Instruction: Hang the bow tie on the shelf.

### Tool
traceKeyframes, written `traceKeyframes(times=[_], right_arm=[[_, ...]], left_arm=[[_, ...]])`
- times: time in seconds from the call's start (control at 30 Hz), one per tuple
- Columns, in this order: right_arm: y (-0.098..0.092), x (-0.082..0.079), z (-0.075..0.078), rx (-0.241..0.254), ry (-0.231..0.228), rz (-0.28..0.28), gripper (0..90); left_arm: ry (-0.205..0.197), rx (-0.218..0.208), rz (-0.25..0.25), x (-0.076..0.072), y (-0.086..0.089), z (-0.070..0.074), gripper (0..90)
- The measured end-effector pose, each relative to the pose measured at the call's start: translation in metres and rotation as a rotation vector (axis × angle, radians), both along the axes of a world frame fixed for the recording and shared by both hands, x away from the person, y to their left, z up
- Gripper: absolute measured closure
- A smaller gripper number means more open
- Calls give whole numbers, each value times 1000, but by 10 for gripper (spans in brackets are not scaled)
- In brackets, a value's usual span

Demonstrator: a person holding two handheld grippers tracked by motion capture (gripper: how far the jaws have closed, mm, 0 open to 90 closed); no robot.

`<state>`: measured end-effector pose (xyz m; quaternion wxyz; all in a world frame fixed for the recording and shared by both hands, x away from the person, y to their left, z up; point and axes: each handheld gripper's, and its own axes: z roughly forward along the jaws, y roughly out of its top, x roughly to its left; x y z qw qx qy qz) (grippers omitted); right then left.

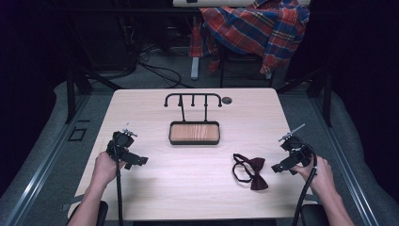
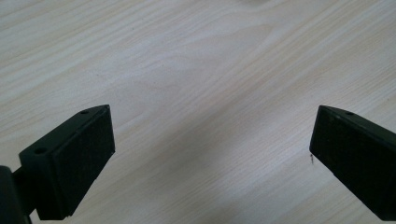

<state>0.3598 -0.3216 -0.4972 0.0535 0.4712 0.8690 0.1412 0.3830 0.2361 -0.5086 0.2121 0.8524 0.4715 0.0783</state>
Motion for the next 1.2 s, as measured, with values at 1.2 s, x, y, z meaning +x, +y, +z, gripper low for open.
traceKeyframes(times=[1.2], right_arm=[[48, 18, -3, -41, -87, 234, 89]], left_arm=[[13, -6, -13, 0, -2, -3, 1]])
